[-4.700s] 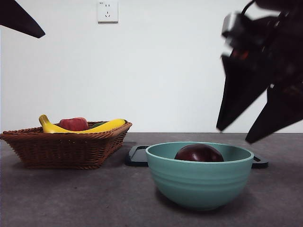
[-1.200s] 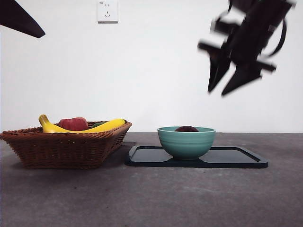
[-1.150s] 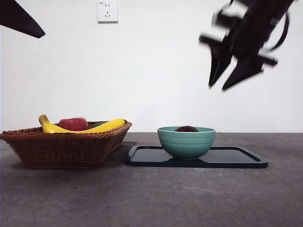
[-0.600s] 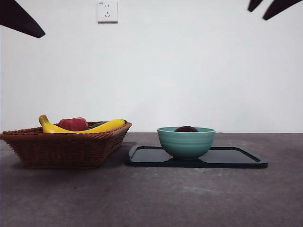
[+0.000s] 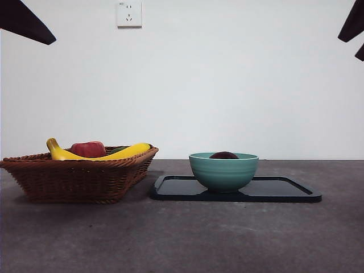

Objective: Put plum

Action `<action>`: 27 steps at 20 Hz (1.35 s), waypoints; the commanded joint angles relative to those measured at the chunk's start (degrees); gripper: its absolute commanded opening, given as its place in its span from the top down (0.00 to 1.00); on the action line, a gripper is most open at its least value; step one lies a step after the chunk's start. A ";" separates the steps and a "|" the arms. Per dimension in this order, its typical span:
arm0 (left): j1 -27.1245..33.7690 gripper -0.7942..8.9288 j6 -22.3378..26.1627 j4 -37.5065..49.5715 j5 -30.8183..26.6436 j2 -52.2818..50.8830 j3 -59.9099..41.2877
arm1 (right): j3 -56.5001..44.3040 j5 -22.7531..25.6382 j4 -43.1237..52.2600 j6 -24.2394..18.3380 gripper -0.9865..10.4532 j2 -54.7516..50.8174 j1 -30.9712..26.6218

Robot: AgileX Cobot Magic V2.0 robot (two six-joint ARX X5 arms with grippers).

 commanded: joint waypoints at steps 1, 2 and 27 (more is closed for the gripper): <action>-0.31 0.57 0.31 0.61 0.11 0.31 0.33 | 0.09 -0.33 0.66 0.66 0.76 -0.24 0.52; -0.31 0.57 0.28 0.61 0.11 0.31 0.33 | 0.09 -0.33 0.70 0.66 0.76 -0.24 0.52; -0.37 0.56 -5.22 7.61 -5.95 25.09 20.20 | 0.09 -0.33 0.63 0.70 0.76 -0.24 0.52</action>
